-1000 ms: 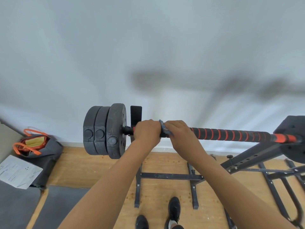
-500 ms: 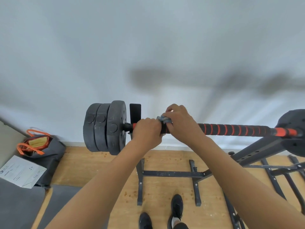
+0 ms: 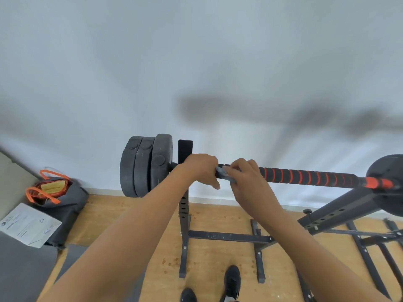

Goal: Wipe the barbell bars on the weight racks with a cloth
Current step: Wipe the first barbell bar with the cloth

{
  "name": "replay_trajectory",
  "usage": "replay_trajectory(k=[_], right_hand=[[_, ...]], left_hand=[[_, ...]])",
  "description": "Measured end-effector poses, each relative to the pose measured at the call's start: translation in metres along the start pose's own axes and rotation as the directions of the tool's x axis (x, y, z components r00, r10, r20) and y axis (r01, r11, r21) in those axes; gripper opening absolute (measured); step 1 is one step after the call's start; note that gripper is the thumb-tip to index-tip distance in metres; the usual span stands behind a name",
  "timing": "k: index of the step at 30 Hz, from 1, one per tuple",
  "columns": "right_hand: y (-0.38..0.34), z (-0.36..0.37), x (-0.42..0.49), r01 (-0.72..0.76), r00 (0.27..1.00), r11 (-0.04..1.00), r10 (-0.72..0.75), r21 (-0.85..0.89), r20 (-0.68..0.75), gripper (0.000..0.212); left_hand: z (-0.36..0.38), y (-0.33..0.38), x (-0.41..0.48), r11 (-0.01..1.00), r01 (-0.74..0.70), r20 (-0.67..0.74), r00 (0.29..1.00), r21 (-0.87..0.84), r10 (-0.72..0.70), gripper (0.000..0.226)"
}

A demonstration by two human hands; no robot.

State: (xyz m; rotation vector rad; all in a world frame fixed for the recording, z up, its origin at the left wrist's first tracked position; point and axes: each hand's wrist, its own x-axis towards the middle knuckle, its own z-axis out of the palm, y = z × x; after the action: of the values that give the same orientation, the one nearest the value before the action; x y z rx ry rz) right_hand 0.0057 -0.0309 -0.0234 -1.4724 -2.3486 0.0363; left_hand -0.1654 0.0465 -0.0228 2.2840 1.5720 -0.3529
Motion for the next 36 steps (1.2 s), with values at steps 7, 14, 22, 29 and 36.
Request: replay_trajectory(k=[7, 14, 22, 29, 36], right_hand=[[0.013, 0.003, 0.054, -0.077, 0.98, 0.997, 0.074, 0.007, 0.184, 0.024], [0.003, 0.007, 0.016, 0.018, 0.996, 0.995, -0.009, -0.1, 0.089, 0.02], [0.018, -0.002, 0.046, -0.059, 0.989, 0.998, 0.059, -0.004, 0.139, 0.018], [0.009, 0.006, 0.021, -0.05, 0.998, 0.999, 0.05, 0.005, 0.044, 0.011], [0.007, 0.006, 0.016, -0.081, 0.995, 0.997, 0.08, 0.013, 0.058, 0.014]], left_hand=[[0.012, 0.015, -0.006, 0.981, 0.147, -0.246, 0.963, 0.129, -0.112, 0.014], [-0.002, 0.012, 0.005, 0.993, 0.1, 0.03, 0.994, 0.064, -0.102, 0.007], [0.038, 0.019, -0.012, 0.978, 0.164, -0.441, 0.893, 0.128, -0.092, 0.025], [0.012, 0.017, 0.003, 0.98, 0.16, -0.217, 0.967, 0.115, -0.132, 0.012], [0.002, 0.013, 0.009, 0.995, 0.098, -0.127, 0.987, 0.025, -0.094, 0.02]])
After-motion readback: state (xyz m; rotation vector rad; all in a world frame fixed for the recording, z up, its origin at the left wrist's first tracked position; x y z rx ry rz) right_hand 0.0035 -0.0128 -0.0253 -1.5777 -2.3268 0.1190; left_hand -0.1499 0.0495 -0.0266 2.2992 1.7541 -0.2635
